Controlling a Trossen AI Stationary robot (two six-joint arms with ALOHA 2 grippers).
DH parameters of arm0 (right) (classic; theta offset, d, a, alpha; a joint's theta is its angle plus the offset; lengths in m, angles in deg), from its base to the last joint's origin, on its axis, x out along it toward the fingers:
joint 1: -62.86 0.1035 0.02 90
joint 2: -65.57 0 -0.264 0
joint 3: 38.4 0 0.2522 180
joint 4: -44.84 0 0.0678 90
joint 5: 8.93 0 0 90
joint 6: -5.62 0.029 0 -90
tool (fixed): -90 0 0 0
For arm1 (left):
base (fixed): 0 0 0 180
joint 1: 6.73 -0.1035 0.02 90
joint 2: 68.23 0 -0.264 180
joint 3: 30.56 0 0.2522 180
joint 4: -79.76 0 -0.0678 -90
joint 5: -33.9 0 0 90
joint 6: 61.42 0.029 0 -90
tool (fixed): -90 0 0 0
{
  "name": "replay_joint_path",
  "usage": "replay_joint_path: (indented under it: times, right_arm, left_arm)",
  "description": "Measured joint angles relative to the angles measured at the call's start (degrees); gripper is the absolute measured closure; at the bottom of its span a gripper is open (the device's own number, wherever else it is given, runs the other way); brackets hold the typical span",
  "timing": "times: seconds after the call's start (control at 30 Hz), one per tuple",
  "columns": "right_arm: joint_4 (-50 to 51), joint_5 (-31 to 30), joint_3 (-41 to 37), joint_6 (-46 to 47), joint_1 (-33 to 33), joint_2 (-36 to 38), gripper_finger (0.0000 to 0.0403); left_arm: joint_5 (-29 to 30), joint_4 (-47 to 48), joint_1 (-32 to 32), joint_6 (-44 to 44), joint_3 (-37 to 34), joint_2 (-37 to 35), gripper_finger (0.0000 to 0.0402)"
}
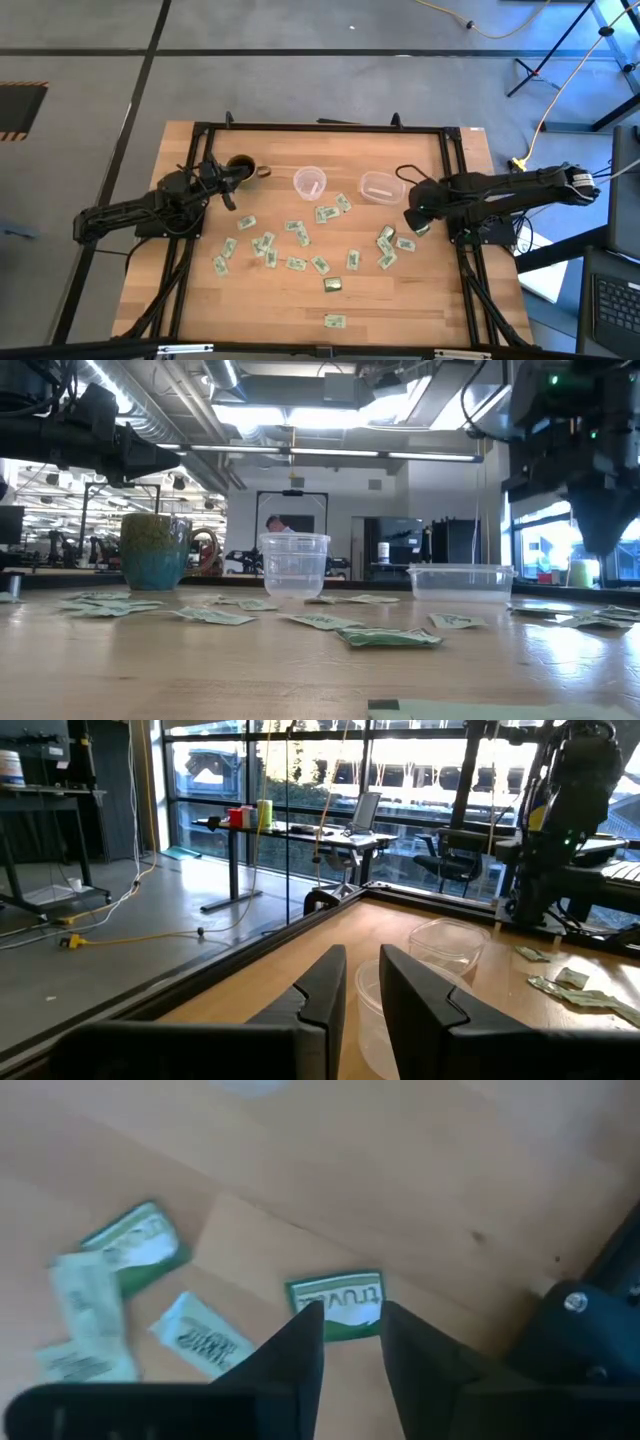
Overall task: Pick and place items into bin
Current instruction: Put the green stevia packet into the right transparent bin
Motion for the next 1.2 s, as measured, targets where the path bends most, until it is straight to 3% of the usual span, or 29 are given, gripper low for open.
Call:
replay_joint_path:
  times: [0.67,1.2]
  right_arm:
    - [-9.00,0.96,-5.49,2.96,0.02,-10.44,0.0321]
    - [-11.88,1.56,-5.22,3.81,0.00,-19.00,0.0321]
  left_arm:
    - [-0.02,0.00,-0.02,-0.02,0.00,-0.01,0.0343]
    - [-0.02,0.00,-0.01,-0.01,-0.01,0.00,0.0343]
